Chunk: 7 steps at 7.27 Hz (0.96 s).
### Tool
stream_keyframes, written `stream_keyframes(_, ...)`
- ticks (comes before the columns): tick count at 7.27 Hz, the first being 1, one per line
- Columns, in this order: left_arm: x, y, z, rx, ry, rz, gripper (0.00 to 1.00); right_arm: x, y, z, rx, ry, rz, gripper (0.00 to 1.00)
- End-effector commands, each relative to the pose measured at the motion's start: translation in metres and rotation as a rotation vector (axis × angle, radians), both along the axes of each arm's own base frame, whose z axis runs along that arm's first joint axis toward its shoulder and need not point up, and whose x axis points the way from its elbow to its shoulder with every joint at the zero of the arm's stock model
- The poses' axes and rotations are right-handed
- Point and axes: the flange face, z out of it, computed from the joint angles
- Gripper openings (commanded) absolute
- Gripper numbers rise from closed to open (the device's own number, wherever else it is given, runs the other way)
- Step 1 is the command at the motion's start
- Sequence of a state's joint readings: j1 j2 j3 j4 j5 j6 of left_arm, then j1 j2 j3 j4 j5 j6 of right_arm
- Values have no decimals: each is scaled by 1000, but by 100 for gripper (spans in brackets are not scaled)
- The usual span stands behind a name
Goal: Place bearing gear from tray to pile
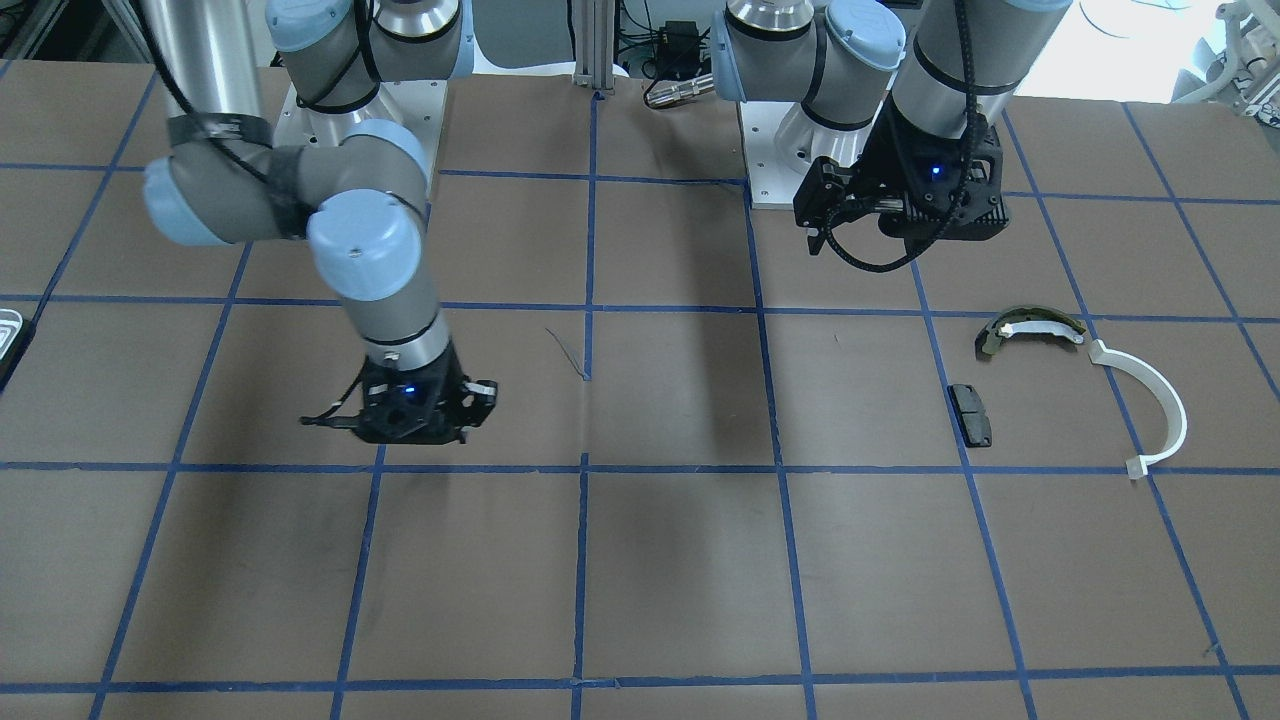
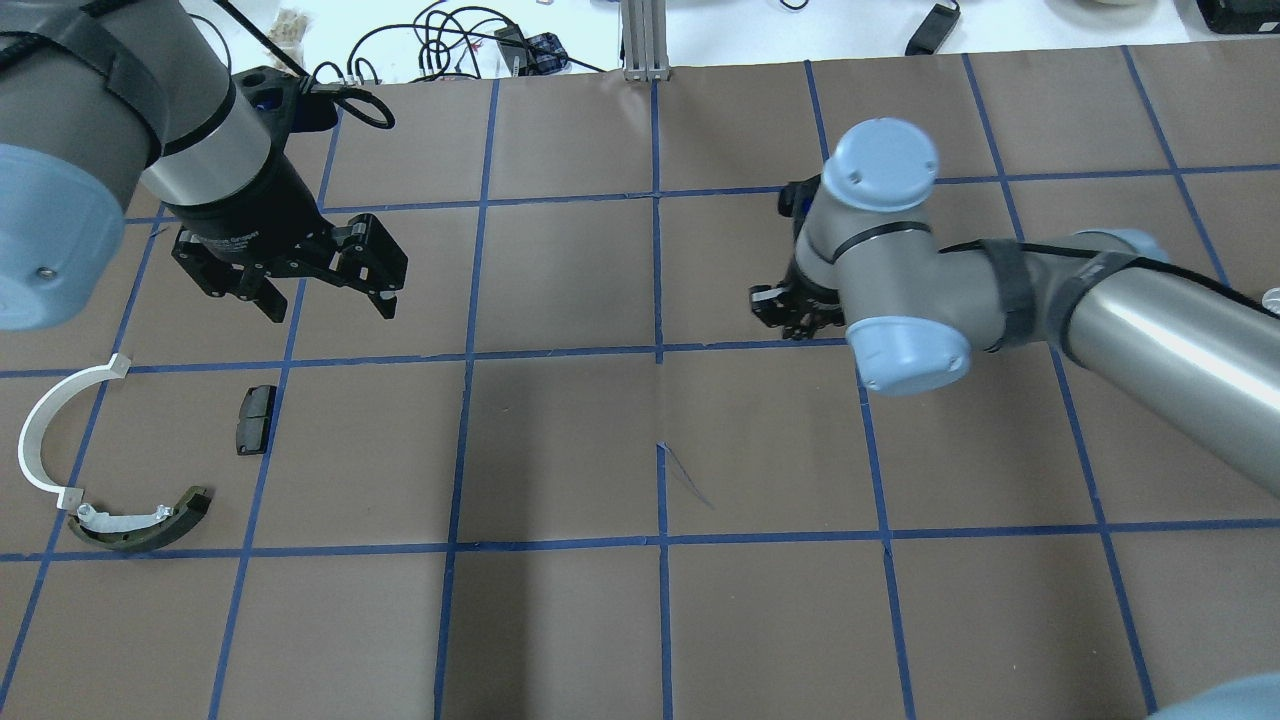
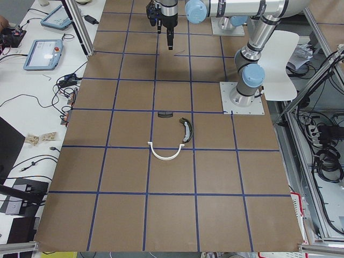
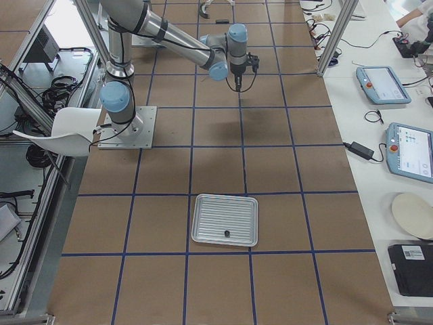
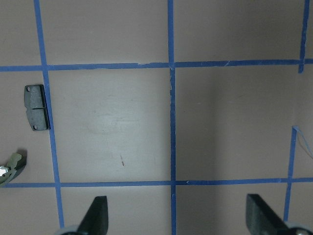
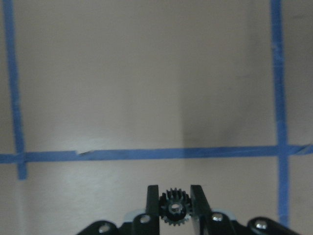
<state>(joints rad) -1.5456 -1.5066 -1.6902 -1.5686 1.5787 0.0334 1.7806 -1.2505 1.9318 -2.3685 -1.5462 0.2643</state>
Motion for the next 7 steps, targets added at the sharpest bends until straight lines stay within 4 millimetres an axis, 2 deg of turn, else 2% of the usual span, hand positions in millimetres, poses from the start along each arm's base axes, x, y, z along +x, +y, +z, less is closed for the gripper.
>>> stream_keyframes(1,0,-1,-5,11,0,11,100,84,41,-10,5,-33,-80,0)
stream_keyframes(2,-1,1,-10,22,-5,11,100,108,56,-13,5,-40,-87,0)
stream_keyframes(3,0,4,-17,31,-8,17,100,108,59,-22,19,-34,-86,37)
stream_keyframes(4,1,-4,-19,-3,-8,0,100,109,56,-26,20,-34,-87,93)
stream_keyframes(5,0,-15,-25,-4,1,2,100,93,35,-13,-27,-46,-77,100)
stream_keyframes(6,-6,-18,-34,13,1,1,100,43,-5,-3,-35,-20,-30,100)
stream_keyframes(7,-16,-19,-36,13,14,-12,100,-20,-32,13,4,10,18,100)
